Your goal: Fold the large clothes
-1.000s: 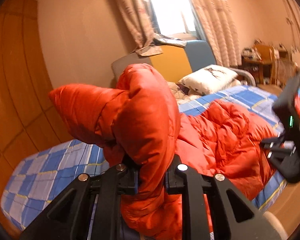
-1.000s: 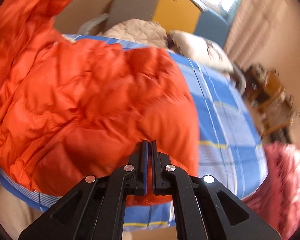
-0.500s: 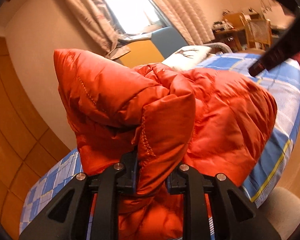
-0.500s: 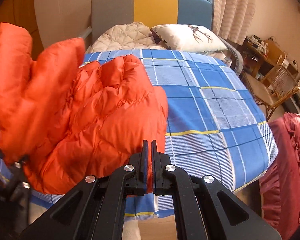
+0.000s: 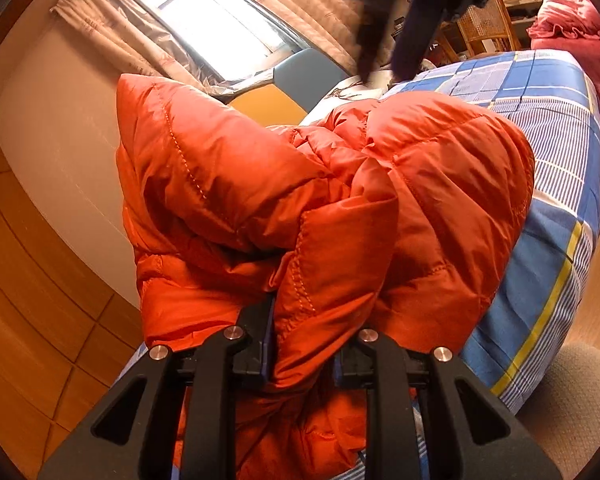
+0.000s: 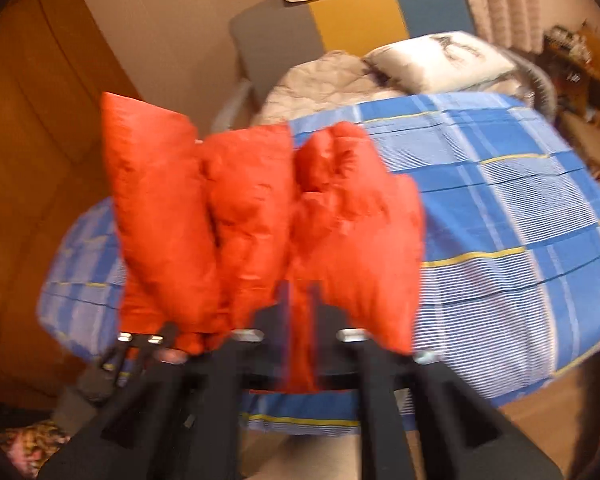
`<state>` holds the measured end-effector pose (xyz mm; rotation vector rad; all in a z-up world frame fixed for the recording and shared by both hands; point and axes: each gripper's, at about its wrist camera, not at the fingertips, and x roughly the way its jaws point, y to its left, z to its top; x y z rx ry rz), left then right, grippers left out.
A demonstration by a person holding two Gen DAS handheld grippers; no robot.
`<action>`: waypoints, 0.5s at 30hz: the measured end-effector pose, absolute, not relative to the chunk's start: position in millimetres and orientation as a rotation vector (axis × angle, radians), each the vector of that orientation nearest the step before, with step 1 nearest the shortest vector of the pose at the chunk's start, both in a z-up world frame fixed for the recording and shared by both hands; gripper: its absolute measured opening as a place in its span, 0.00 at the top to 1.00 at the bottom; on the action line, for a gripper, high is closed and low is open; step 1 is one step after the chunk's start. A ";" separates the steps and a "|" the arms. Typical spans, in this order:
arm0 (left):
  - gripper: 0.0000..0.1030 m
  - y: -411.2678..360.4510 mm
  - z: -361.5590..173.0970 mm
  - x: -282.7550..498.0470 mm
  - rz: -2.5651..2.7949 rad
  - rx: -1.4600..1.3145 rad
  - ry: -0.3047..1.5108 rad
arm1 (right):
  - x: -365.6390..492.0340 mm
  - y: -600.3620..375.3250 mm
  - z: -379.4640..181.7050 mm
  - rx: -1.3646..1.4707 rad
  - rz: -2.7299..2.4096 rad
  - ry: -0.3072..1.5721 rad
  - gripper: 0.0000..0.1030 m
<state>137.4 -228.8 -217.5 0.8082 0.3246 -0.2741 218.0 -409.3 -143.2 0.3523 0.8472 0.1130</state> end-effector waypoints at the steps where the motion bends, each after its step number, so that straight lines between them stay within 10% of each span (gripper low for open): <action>1: 0.82 -231.1 -216.3 137.1 -0.272 0.815 0.322 | 218.2 -407.0 -141.3 0.354 0.133 0.835 0.35; 15: 0.81 -231.8 -227.9 106.9 -0.219 0.945 0.259 | 256.1 -384.9 -152.9 0.433 0.360 0.949 0.35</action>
